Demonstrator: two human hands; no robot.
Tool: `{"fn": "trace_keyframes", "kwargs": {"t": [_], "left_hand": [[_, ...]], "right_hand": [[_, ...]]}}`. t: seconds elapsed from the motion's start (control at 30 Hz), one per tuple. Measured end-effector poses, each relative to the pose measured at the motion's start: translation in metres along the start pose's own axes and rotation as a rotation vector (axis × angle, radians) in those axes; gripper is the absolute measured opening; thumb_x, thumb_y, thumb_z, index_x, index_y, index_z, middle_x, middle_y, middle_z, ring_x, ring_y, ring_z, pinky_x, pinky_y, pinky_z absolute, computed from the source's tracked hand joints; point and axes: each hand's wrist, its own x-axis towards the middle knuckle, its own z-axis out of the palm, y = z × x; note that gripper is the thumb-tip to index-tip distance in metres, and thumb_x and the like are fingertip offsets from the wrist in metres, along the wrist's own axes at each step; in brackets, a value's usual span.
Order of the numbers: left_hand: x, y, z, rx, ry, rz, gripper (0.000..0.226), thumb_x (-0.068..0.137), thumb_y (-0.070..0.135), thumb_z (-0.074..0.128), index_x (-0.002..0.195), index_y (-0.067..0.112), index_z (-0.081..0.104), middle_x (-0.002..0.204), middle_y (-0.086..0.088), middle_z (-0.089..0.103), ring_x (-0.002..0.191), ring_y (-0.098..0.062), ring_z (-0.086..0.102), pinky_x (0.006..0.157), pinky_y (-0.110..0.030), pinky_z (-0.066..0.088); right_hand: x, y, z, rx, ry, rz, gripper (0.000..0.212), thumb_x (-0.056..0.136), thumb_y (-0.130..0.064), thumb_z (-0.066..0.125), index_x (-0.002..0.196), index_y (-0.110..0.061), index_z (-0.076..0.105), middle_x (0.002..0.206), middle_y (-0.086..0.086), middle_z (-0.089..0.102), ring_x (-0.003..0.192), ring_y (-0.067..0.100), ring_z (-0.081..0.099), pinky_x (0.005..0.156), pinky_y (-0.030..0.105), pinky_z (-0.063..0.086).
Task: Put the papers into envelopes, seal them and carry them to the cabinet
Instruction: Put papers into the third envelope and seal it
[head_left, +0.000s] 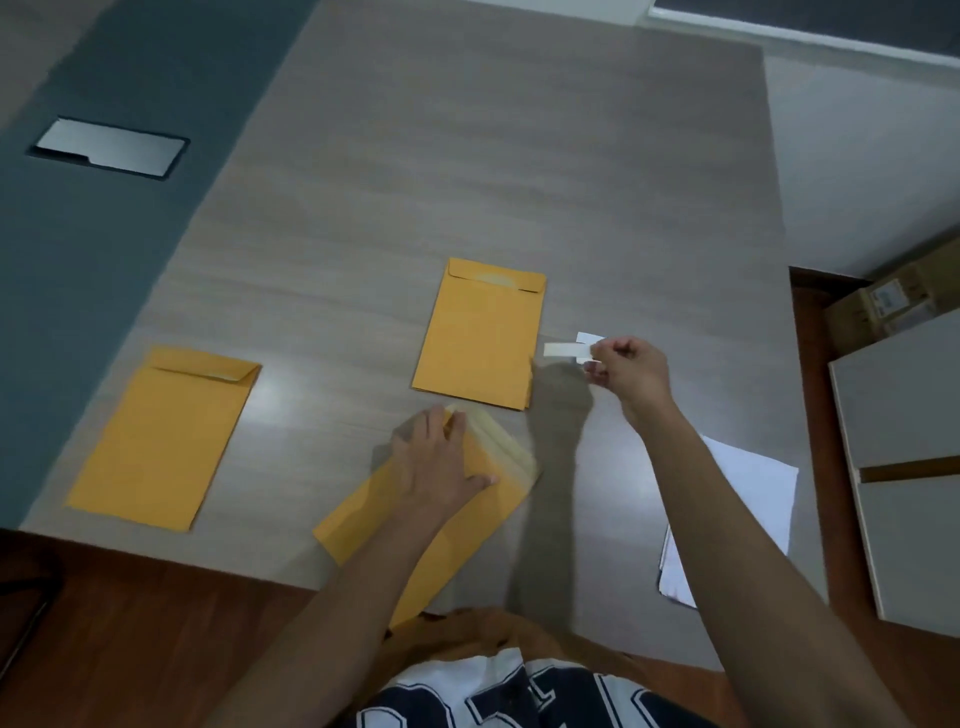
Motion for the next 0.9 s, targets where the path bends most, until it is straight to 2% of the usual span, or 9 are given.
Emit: {"fn": "trace_keyframes", "kwargs": {"t": [0.1, 0.17, 0.33, 0.43, 0.53, 0.63, 0.73, 0.83, 0.9], "left_hand": [[0.004, 0.000, 0.000, 0.007, 0.012, -0.029, 0.100, 0.075, 0.085, 0.045, 0.151, 0.024, 0.022, 0.147, -0.007, 0.026, 0.133, -0.028, 0.031, 0.098, -0.049, 0.041], [0.006, 0.002, 0.000, 0.033, 0.016, -0.035, 0.101, 0.076, 0.085, 0.043, 0.152, 0.023, 0.020, 0.148, -0.008, 0.026, 0.133, -0.028, 0.031, 0.098, -0.050, 0.041], [0.004, 0.004, 0.000, 0.045, 0.044, -0.044, 0.099, 0.078, 0.084, 0.042, 0.153, 0.023, 0.021, 0.148, -0.008, 0.027, 0.133, -0.028, 0.032, 0.099, -0.049, 0.041], [0.003, 0.004, -0.001, 0.060, 0.032, -0.046, 0.100, 0.079, 0.084, 0.040, 0.155, 0.023, 0.016, 0.150, -0.009, 0.024, 0.135, -0.028, 0.030, 0.099, -0.048, 0.042], [0.003, 0.004, -0.003, 0.067, 0.020, -0.043, 0.101, 0.079, 0.083, 0.039, 0.155, 0.023, 0.013, 0.150, -0.009, 0.022, 0.134, -0.028, 0.030, 0.098, -0.048, 0.042], [0.003, 0.004, -0.003, 0.052, 0.024, -0.043, 0.101, 0.078, 0.082, 0.041, 0.155, 0.023, 0.014, 0.150, -0.009, 0.023, 0.133, -0.029, 0.030, 0.097, -0.049, 0.042], [0.002, 0.004, -0.003, 0.055, 0.027, -0.036, 0.100, 0.078, 0.081, 0.042, 0.155, 0.023, 0.015, 0.149, -0.009, 0.023, 0.133, -0.028, 0.030, 0.096, -0.048, 0.042], [0.001, 0.002, -0.002, 0.055, 0.032, -0.030, 0.101, 0.077, 0.082, 0.042, 0.155, 0.023, 0.015, 0.148, -0.009, 0.025, 0.131, -0.028, 0.031, 0.093, -0.047, 0.043], [0.001, 0.001, -0.001, 0.060, 0.030, -0.022, 0.103, 0.075, 0.082, 0.041, 0.155, 0.023, 0.015, 0.147, -0.009, 0.026, 0.131, -0.029, 0.031, 0.092, -0.046, 0.043]], "right_hand": [[0.034, -0.007, -0.011, 0.014, 0.149, 0.075, 0.013, 0.084, 0.007, 0.061, 0.079, -0.005, 0.060, 0.074, 0.013, 0.059, 0.042, 0.011, 0.056, 0.061, 0.032, 0.058], [0.054, -0.010, -0.017, -0.013, 0.218, 0.091, 0.012, 0.084, 0.006, 0.063, 0.077, -0.005, 0.062, 0.077, 0.014, 0.061, 0.042, 0.012, 0.054, 0.064, 0.034, 0.058], [0.087, -0.016, -0.018, -0.179, 0.243, 0.105, 0.020, 0.082, 0.000, 0.065, 0.068, -0.015, 0.065, 0.067, 0.005, 0.063, 0.049, 0.016, 0.056, 0.075, 0.041, 0.061], [0.101, -0.015, -0.016, -0.383, 0.279, 0.055, 0.016, 0.077, -0.012, 0.063, 0.064, -0.020, 0.066, 0.069, 0.001, 0.068, 0.069, 0.022, 0.069, 0.083, 0.037, 0.058], [0.105, -0.013, -0.013, -0.487, 0.274, 0.021, 0.013, 0.077, -0.013, 0.061, 0.074, -0.018, 0.072, 0.076, 0.000, 0.070, 0.082, 0.023, 0.071, 0.084, 0.028, 0.056], [0.105, -0.012, -0.011, -0.574, 0.267, -0.027, 0.017, 0.080, -0.008, 0.060, 0.085, -0.015, 0.075, 0.086, 0.004, 0.073, 0.088, 0.021, 0.069, 0.075, 0.019, 0.046], [0.104, -0.012, -0.013, -0.618, 0.270, -0.049, 0.012, 0.081, -0.010, 0.068, 0.092, -0.013, 0.074, 0.097, 0.006, 0.073, 0.093, 0.021, 0.067, 0.079, 0.019, 0.045], [0.097, -0.013, -0.018, -0.633, 0.269, -0.095, 0.019, 0.081, -0.014, 0.072, 0.099, -0.009, 0.071, 0.100, 0.008, 0.071, 0.096, 0.021, 0.066, 0.086, 0.023, 0.049], [0.079, -0.015, -0.015, -0.629, 0.243, -0.149, 0.020, 0.081, -0.009, 0.068, 0.100, -0.008, 0.070, 0.094, 0.006, 0.070, 0.088, 0.018, 0.065, 0.079, 0.016, 0.045]]}}
